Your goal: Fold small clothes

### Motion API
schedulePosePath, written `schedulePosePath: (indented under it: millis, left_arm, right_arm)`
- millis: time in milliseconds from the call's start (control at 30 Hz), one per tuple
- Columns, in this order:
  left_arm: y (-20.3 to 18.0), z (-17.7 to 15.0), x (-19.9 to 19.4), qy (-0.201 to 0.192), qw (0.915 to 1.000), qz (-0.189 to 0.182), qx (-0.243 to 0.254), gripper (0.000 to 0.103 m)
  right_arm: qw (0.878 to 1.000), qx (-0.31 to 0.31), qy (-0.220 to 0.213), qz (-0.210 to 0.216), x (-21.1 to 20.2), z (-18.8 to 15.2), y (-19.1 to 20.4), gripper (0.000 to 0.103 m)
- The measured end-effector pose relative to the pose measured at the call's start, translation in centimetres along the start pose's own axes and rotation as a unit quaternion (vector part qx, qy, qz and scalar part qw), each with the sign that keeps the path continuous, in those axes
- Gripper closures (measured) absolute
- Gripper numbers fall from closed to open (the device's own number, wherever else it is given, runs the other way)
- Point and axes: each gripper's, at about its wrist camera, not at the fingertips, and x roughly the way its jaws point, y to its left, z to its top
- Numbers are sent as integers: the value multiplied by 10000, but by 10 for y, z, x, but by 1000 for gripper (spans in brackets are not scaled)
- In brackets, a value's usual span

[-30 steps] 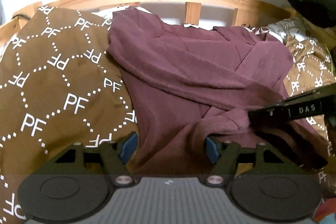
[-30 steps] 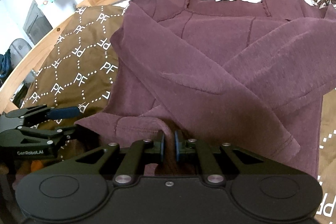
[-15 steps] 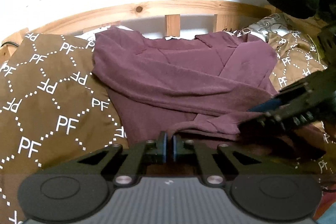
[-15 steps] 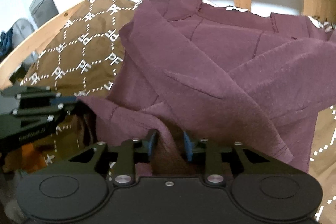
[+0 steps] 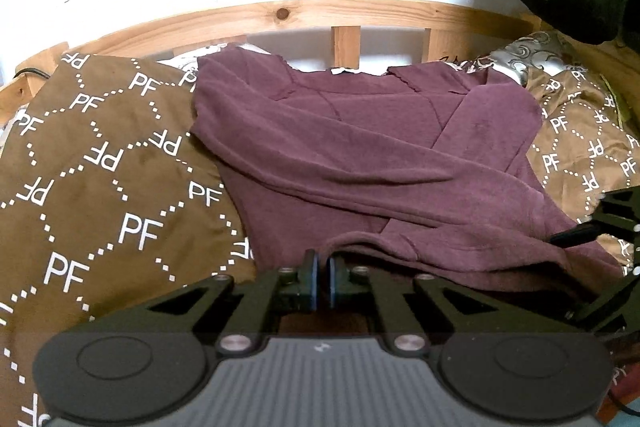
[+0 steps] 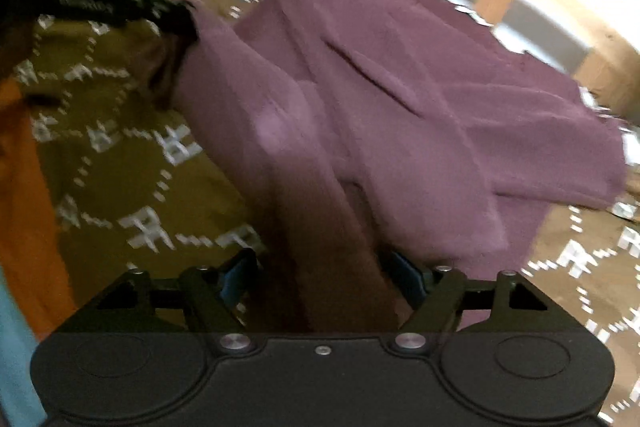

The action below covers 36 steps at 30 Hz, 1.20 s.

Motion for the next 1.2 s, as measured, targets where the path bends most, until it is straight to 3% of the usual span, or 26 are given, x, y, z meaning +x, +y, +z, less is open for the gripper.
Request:
schedulePosePath:
  millis: [233,400,500,800,967,1200]
  left_arm:
    - [-3,0,-6,-83,10000,36,7,98]
    - [-9,-5,-23,-201,9997,112,48,98]
    - [-13,-7,-37,-190,9997,132,5,99]
    - [-47,-18,-107,-875,9935,511,521,100]
    - [-60,-42,-143,-802,9939,453,611,100]
    - [-68,-65,-193,-517,9967,105,610,100]
  right_arm:
    - [9931,238,-201,-1131,-22,-37,-14,42]
    - [9917,152,-553,-1147,-43,-53,-13,86]
    - [9919,78,-678,-1071,-56,-60,-6,97]
    - [9843,194,-1230,-1250,-100,-65,7,98]
    - [9824,99,-1421,-1211,-136,-76,19,99]
    - [9880,11,-1284,-860,-187,-100,27,99]
